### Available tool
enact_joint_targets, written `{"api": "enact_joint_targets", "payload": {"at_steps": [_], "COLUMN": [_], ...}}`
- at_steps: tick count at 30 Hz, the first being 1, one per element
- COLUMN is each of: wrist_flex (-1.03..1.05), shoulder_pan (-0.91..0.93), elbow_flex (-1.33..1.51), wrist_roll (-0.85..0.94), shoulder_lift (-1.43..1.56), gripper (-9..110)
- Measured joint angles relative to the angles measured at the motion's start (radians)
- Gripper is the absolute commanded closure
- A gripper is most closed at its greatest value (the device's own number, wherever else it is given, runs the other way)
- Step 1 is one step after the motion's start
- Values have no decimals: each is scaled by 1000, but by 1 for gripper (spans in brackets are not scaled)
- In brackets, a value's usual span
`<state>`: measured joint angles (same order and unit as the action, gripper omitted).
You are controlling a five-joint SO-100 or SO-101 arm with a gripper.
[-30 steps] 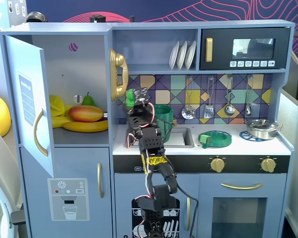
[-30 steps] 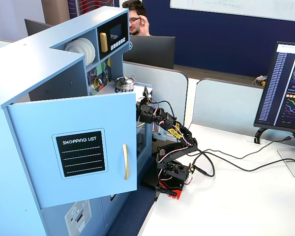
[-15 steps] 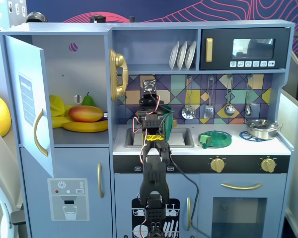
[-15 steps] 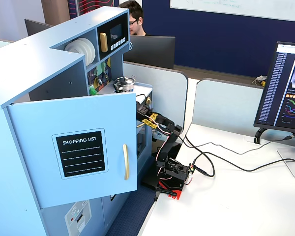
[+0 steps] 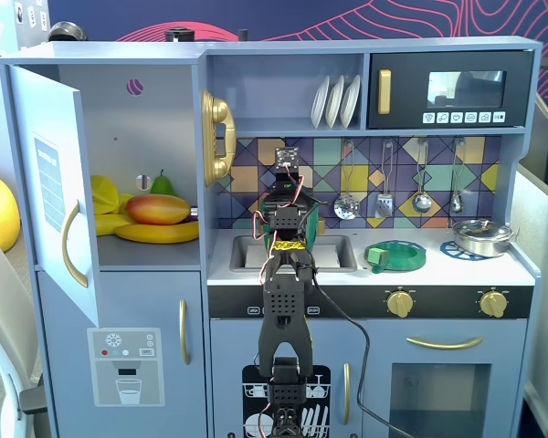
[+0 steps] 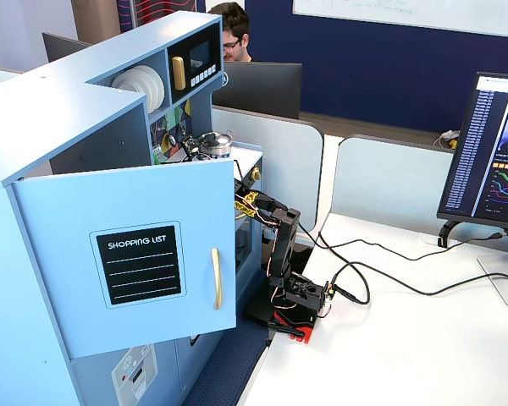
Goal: Pick up the green pineapple from the left cabinet and place it in the green recipient
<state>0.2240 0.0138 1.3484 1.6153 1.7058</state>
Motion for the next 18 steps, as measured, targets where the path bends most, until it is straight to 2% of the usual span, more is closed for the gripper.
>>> {"api": "enact_joint_targets", "payload": {"at_steps": [2,5,13,18], "wrist_flex": [0,2,3,84], "shoulder_pan": [2,18,15,43], "elbow_flex": [-3,-3,26,207], "wrist_roll": [-37,-64,-71,-58], "shoulder_lift": [0,0,35,282], "gripper": [47,43,45,47]}}
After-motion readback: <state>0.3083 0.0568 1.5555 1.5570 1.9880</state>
